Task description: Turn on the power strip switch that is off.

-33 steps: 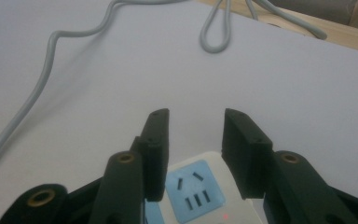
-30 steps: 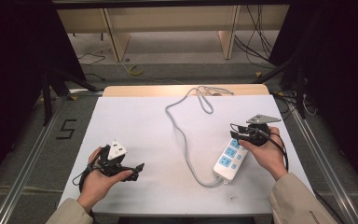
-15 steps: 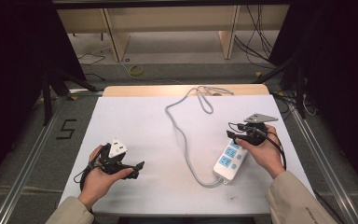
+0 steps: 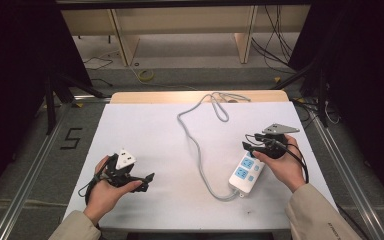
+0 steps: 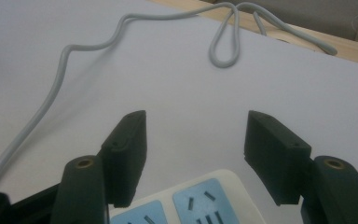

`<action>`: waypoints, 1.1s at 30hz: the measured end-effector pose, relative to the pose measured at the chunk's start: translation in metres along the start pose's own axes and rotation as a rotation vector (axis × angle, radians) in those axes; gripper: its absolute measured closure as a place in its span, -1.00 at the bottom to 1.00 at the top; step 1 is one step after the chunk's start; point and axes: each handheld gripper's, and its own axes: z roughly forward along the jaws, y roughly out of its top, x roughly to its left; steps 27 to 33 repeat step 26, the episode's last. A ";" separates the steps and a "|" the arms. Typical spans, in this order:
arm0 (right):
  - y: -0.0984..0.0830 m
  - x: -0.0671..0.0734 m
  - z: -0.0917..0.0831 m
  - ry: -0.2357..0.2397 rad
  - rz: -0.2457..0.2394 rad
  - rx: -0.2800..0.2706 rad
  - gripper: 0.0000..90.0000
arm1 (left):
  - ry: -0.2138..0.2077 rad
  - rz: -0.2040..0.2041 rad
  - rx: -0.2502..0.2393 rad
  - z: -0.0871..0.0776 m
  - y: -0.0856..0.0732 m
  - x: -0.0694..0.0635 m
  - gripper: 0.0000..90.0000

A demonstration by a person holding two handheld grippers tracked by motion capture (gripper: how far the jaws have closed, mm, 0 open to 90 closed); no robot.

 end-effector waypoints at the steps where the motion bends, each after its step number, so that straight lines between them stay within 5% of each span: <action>1: 0.000 0.000 0.000 0.001 0.001 -0.001 -0.13 | 0.000 -0.005 -0.002 0.000 0.000 0.000 -1.00; 10: -0.010 0.008 -0.017 0.008 -0.023 -0.003 -0.14 | -0.001 -0.003 -0.005 -0.001 -0.001 -0.001 -1.00; 21: -0.031 0.025 -0.054 0.053 -0.023 -0.067 -0.19 | -0.004 -0.003 -0.008 -0.003 -0.002 -0.002 -1.00; 33: -0.037 0.030 -0.060 0.069 -0.031 -0.078 -0.24 | -0.006 -0.002 -0.003 -0.003 -0.002 -0.002 -1.00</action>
